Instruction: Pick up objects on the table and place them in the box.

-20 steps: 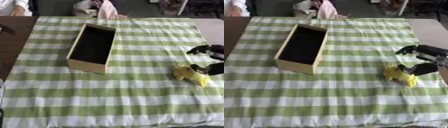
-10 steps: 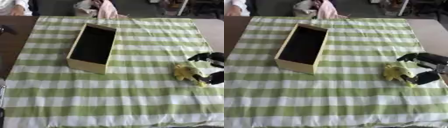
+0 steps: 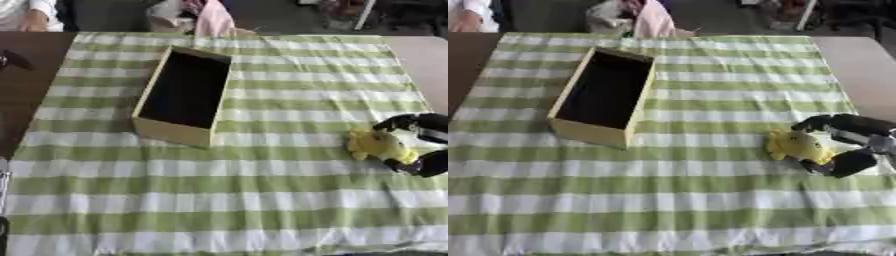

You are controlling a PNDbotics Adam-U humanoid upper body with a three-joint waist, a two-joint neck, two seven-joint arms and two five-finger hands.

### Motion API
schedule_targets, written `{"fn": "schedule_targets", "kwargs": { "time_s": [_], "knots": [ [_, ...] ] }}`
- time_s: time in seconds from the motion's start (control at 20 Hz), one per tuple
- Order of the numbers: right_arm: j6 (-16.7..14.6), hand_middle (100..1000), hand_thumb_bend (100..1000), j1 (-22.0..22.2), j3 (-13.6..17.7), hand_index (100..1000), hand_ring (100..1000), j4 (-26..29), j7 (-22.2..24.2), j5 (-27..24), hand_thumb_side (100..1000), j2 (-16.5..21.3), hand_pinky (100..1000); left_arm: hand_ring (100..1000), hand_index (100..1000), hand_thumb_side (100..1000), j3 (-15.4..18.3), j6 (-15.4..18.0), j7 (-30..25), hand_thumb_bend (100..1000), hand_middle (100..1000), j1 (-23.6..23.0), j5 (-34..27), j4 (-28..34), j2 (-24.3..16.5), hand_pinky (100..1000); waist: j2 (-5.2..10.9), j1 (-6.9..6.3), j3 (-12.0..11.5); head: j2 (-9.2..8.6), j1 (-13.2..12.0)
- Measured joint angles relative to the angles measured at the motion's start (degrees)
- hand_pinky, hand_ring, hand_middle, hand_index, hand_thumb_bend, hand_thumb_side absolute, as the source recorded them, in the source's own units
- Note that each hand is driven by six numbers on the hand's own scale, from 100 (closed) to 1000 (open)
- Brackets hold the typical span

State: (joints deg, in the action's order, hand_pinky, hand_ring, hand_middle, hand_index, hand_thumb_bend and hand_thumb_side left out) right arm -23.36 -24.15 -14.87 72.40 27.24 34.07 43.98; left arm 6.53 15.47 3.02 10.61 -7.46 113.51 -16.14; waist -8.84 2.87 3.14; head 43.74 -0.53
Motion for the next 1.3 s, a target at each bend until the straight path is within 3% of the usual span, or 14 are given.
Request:
{"fn": "schedule_targets", "kwargs": {
  "time_s": [0.3, 0.35, 0.5, 0.75, 0.8, 0.95, 1.3],
  "knots": [
    [2.68, 829, 250, -0.01, 0.04, 953, 820, -0.14, -1.95, 3.84, 549, -1.13, 951, 1000, 692, 747, 0.00, -0.12, -0.14, 100, 883, 0.01, 0.00, 0.00, 0.00, 460, -0.04, -0.20, -0.04, 0.00, 0.21],
    [2.96, 662, 276, -0.01, 0.04, 921, 701, -0.18, -2.31, 4.45, 559, -1.32, 873, 1000, 691, 747, 0.00, -0.12, -0.15, 100, 884, 0.01, 0.00, 0.00, 0.00, 459, -0.07, -0.23, -0.05, 0.00, 0.21],
    [4.27, 595, 275, -0.05, 0.41, 901, 642, -0.53, -3.77, 6.57, 552, -1.85, 824, 1000, 690, 746, 0.00, -0.12, -0.21, 100, 885, 0.07, 0.00, 0.00, 0.01, 459, -0.56, -0.47, -0.33, 0.00, 0.26],
    [5.55, 567, 273, -0.04, 0.38, 885, 583, -0.71, -5.68, 8.97, 545, -2.44, 764, 1000, 690, 745, 0.00, -0.04, -0.60, 100, 885, 0.34, -0.06, 0.00, 0.01, 459, -0.70, -0.51, -0.43, 0.00, 0.35],
    [5.66, 541, 280, -0.04, 0.38, 869, 543, -0.72, -5.84, 9.20, 508, -2.49, 715, 1000, 690, 746, 0.00, -0.08, -0.68, 100, 886, 0.36, -0.07, 0.00, 0.01, 458, -0.70, -0.53, -0.43, 0.00, 0.39],
    [6.44, 483, 248, 0.01, 0.40, 813, 491, -1.02, -6.63, 9.28, 508, -2.70, 627, 1000, 690, 745, -0.01, -0.10, -0.79, 100, 886, 0.43, -0.08, 0.00, 0.02, 458, -0.79, -0.69, -0.45, 0.00, 0.44],
    [9.38, 484, 162, -0.13, 0.36, 765, 484, -1.40, -9.74, 9.19, 465, -2.92, 606, 1000, 690, 745, -0.02, -0.09, -1.26, 100, 887, 0.47, -0.13, 0.00, 0.03, 458, -0.99, -0.70, -0.63, 0.00, 0.46]
  ]
}}
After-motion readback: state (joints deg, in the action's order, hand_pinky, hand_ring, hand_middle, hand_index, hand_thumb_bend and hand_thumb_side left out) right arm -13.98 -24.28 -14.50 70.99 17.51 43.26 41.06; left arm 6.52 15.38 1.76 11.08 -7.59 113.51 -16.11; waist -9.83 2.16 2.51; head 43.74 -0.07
